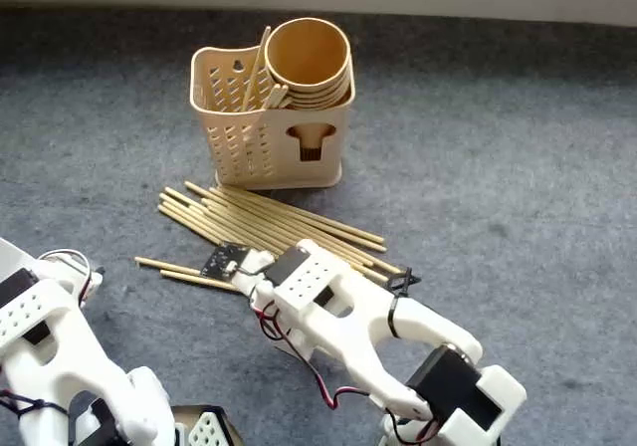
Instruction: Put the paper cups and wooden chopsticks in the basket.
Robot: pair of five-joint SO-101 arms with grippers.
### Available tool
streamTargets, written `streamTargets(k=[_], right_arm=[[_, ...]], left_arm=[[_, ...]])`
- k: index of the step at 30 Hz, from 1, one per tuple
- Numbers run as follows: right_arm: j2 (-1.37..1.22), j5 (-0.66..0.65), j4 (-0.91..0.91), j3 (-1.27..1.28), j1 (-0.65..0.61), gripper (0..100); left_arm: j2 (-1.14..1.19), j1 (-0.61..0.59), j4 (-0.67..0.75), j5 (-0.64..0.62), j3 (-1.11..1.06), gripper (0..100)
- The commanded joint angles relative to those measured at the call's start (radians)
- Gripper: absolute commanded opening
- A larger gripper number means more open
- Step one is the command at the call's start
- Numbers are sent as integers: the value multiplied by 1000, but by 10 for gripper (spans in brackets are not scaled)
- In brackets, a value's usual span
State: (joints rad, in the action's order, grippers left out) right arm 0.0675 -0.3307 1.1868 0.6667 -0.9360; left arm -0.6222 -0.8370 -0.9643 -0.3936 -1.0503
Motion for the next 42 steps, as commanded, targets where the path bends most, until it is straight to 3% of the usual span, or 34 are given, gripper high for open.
streamTargets(k=[1, 18, 25, 31, 42], right_arm=[[76, -6, 31, -76, 25, 4], [572, 0, 27, 54, 39, 6], [728, 11, -102, 133, 133, 5], [923, 186, -188, 173, 194, 5], [1241, 189, -377, 360, 199, 5]], left_arm=[[-4, -8, 14, -3, 5, 252], [-4, -5, 15, -3, 5, 252], [-4, -4, 15, -3, 5, 252], [-4, -7, 15, -3, 5, 252], [-2, -8, 15, -3, 4, 250]])
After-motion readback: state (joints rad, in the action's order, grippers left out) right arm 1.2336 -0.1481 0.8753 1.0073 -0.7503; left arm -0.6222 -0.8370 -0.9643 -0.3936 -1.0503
